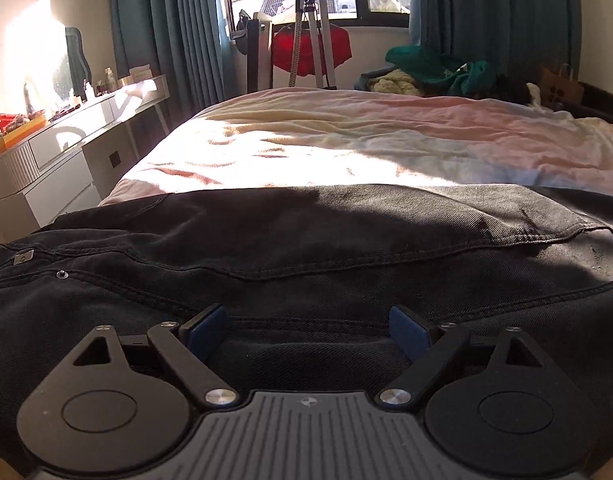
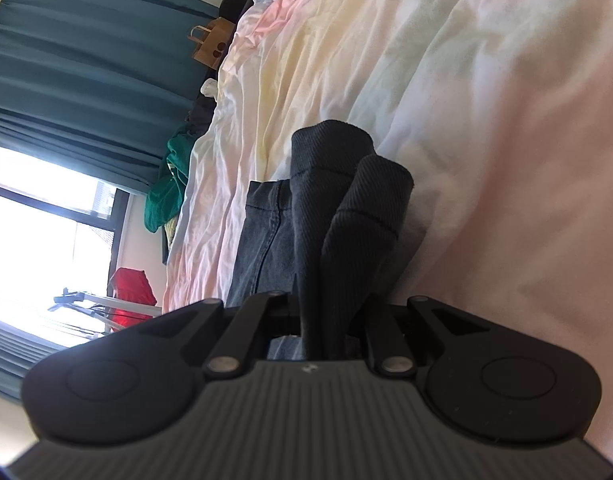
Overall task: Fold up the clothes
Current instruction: 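Lift the held trouser leg upward with the right gripper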
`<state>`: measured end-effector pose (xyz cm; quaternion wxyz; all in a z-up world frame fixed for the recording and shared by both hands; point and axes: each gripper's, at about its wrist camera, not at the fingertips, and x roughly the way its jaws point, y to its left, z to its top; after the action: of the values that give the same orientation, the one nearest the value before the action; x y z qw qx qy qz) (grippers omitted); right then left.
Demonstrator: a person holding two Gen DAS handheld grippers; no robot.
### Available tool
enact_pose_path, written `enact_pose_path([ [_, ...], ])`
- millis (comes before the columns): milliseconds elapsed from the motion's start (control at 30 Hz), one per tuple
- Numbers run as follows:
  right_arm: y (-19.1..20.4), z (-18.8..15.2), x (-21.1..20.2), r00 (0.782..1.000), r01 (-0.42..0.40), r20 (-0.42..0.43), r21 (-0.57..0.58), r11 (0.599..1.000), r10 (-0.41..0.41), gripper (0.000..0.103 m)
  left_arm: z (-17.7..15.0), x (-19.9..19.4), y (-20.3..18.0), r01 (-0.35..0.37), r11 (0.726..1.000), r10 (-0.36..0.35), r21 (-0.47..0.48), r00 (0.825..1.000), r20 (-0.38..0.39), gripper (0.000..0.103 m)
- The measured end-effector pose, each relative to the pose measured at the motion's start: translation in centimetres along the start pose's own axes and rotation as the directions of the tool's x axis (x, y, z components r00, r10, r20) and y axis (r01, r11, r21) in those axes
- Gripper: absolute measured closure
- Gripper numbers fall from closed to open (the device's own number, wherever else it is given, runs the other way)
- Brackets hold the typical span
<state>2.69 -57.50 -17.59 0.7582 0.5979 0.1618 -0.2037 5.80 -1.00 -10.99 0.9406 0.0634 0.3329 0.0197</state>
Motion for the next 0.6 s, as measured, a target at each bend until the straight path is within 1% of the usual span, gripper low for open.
enact_pose_path([
  [67,0.7,-0.1,-0.1,1.000,0.010,0.012,-0.048,0.999,-0.009,0.092,-0.2,-0.1,-0.2,-0.006,1.000,0.006,0.016,1.000,0.004,0.013],
  [133,1.1,-0.1,-0.2,1.000,0.011,0.021,-0.074,0.997,-0.009,0.092,-0.1,-0.3,-0.2,-0.009,1.000,0.009,0.008,1.000,0.004,0.013],
  [233,1.4,-0.1,-0.2,1.000,0.011,0.029,-0.102,0.995,-0.008,0.092,0.1,-0.8,0.1,-0.002,1.000,0.002,-0.019,1.000,0.013,0.015],
  [333,1.7,-0.2,-0.4,0.999,0.009,0.037,-0.128,0.992,-0.004,0.092,0.4,-1.6,0.4,-0.011,0.999,0.013,-0.042,0.999,0.039,0.016],
  [400,2.0,-0.2,-0.5,0.999,0.004,0.042,-0.136,0.991,0.002,0.092,0.4,-1.5,0.3,-0.012,0.999,0.013,-0.034,0.999,0.029,0.016],
  [533,2.5,-0.3,-0.9,0.998,-0.003,0.056,-0.160,0.987,0.012,0.092,0.0,-0.8,-0.4,-0.032,0.999,0.032,0.020,0.999,0.011,0.015],
  [600,2.8,-0.4,-1.2,0.998,-0.005,0.064,-0.175,0.985,0.016,0.092,-0.1,-0.8,-0.5,-0.026,0.999,0.025,0.024,1.000,0.009,0.015],
])
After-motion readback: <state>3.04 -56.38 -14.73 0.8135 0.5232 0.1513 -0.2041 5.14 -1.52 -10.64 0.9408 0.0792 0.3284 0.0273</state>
